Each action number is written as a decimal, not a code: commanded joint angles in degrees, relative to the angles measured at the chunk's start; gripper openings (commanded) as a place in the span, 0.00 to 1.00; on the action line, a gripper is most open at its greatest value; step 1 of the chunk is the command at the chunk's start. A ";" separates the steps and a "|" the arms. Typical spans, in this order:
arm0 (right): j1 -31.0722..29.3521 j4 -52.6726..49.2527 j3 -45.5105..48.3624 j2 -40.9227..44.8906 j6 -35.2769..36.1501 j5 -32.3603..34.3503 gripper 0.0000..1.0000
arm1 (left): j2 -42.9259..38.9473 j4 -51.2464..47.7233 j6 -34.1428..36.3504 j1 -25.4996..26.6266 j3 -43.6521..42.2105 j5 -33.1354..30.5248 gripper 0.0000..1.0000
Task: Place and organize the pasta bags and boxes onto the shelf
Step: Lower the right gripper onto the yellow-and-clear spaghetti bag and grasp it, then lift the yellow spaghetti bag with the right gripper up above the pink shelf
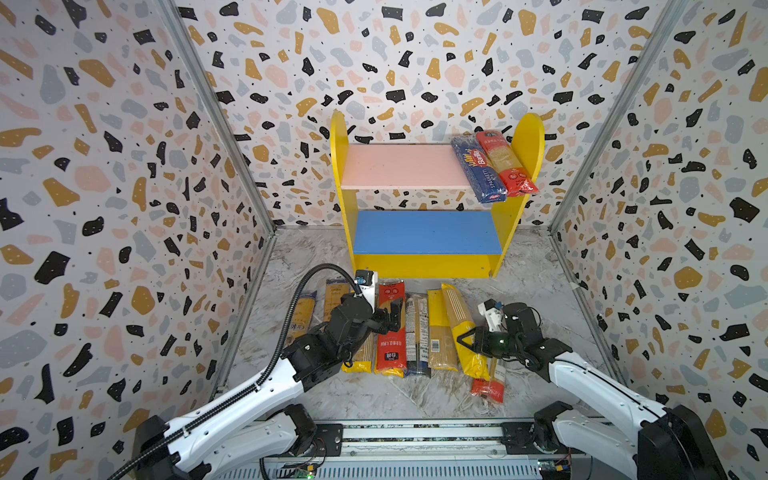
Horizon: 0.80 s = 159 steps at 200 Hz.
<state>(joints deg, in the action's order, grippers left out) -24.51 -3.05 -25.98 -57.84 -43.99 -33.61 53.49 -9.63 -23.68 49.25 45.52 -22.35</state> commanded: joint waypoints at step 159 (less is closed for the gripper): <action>0.08 5.35 -27.85 7.70 1.29 -14.96 0.13 | -2.12 -12.24 12.43 0.30 17.95 -5.46 1.00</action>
<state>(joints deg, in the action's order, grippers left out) -24.25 -3.60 -46.17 -51.24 -45.30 -45.15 51.96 -21.02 -13.34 49.30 62.02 -26.04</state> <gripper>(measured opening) 0.275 0.996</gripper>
